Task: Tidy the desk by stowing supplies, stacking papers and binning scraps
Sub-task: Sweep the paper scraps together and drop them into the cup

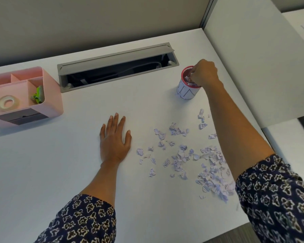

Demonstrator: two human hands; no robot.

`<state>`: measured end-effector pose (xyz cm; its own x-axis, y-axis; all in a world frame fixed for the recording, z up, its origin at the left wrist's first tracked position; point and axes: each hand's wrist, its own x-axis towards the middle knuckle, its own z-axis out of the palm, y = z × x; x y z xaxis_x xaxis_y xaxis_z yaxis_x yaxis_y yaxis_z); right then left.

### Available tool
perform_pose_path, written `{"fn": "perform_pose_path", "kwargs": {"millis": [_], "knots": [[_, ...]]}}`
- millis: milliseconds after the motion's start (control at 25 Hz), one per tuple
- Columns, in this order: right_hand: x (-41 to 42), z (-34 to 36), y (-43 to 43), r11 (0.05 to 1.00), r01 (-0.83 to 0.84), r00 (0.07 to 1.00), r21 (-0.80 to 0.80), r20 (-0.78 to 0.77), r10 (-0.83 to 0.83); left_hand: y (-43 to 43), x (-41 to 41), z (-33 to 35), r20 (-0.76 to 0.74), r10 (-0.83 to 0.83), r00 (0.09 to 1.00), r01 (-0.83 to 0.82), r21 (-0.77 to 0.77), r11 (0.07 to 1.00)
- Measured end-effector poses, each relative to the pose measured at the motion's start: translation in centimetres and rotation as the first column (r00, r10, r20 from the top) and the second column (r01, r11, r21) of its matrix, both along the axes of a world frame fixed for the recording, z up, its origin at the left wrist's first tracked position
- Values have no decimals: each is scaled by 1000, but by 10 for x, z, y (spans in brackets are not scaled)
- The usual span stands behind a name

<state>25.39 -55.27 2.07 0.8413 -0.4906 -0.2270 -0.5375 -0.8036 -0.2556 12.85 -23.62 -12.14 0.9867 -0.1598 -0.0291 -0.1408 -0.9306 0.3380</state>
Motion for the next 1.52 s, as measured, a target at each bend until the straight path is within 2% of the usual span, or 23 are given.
{"fn": "perform_pose_path", "kwargs": {"millis": [160,240,320,400,480,520,560,680,760,880,1040,1320,1520], "knots": [[7,3,0,999,-49,997,-16,-53,48,0,0,0,6,5,1000,-5,-1,1000],[5,7,-1,999,-47,999,4,-9,47,-1,0,0,10,4,1000,-4,4,1000],[-2,11,0,1000,-23,989,17,148,20,-1,0,1,11,4,1000,-4,1,1000],[-16,13,11,998,-37,918,54,396,12,0,0,1,11,2,1000,-2,1,1000],[-32,4,30,981,-169,831,97,549,89,-1,0,0,11,2,1000,-2,1,1000],[-40,-6,42,964,-249,820,98,551,155,-1,0,0,11,3,1000,-3,3,1000],[-47,-20,52,946,-312,833,82,503,231,-1,-1,0,11,3,1000,-3,10,1000],[-63,-63,71,923,-385,904,-21,191,381,-1,-1,0,11,0,1000,0,22,1000],[-68,-80,74,923,-382,923,-54,25,383,-1,-1,0,10,1,1000,-1,24,1000],[-73,-91,77,919,-391,918,-54,-91,385,-1,0,0,9,5,1000,-5,20,1000],[-81,-97,75,934,-353,933,-54,-92,347,-1,0,0,8,4,1000,-4,23,1000],[-100,-96,70,948,-311,947,-72,61,316,-1,0,0,12,-3,1000,2,21,1000],[-75,-92,69,945,-316,949,-87,-46,313,-1,0,1,10,-1,1000,1,21,1000]]}}
